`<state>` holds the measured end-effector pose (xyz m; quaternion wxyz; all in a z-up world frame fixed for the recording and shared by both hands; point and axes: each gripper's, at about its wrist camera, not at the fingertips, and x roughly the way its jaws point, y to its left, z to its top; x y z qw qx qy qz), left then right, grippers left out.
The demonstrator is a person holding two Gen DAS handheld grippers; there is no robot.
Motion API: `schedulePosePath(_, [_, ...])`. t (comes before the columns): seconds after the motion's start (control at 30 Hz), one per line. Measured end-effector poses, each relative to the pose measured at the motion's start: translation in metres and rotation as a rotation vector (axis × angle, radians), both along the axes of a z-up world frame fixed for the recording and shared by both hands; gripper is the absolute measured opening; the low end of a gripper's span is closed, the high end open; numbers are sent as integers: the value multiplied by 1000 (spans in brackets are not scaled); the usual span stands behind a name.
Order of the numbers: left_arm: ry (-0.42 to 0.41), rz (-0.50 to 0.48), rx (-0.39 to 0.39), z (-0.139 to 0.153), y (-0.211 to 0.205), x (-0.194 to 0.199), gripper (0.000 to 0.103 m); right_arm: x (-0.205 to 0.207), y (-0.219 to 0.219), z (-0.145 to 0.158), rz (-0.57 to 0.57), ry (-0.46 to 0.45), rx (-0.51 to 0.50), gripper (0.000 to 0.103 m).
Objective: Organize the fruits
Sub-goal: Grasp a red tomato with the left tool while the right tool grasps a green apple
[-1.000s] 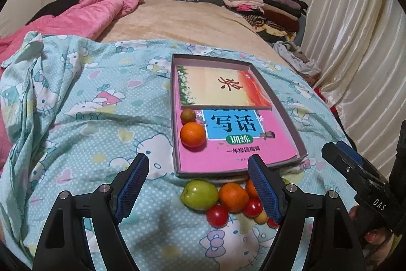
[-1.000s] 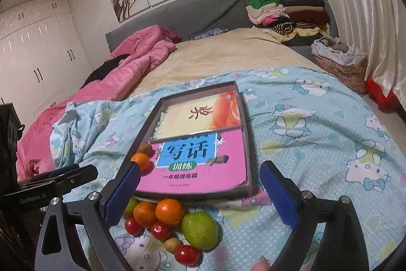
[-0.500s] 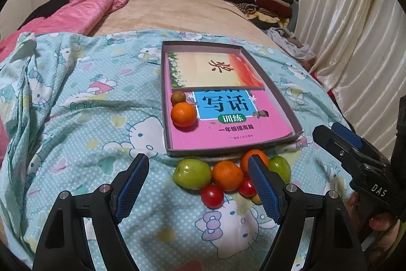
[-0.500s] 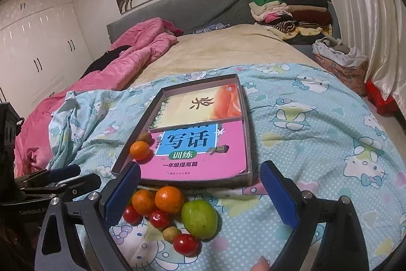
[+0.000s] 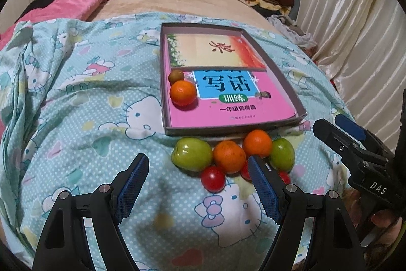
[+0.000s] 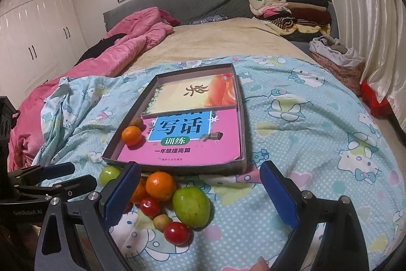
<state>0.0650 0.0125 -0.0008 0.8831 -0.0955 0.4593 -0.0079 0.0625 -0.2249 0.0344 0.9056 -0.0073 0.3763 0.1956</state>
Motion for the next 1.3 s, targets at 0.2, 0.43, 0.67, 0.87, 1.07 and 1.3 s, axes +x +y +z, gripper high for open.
schedulePosePath(0.2, [29,-26,-1,-5,-5,-1,81,-1,5,-3,16,6,-23,95])
schedulePosePath(0.43, [79,-75,22,-14,-16,-1,81,-1,10,-9,33,20,-55,95])
schedulePosePath(0.67, [83,-75,12,-16,-16,0,81,1,10,-13,40,44,-62,95])
schedulePosePath(0.87, [109,-78,-6,-24,-16,2,81,2,14,-23,58,80,-113,95])
schedulePosePath(1.07, [132,-87,-33,-32,-16,5,81,6,15,-34,58,126,-141,95])
schedulePosePath(1.3, [142,-84,-26,-38,-17,8,76,10,12,-42,49,167,-146,95])
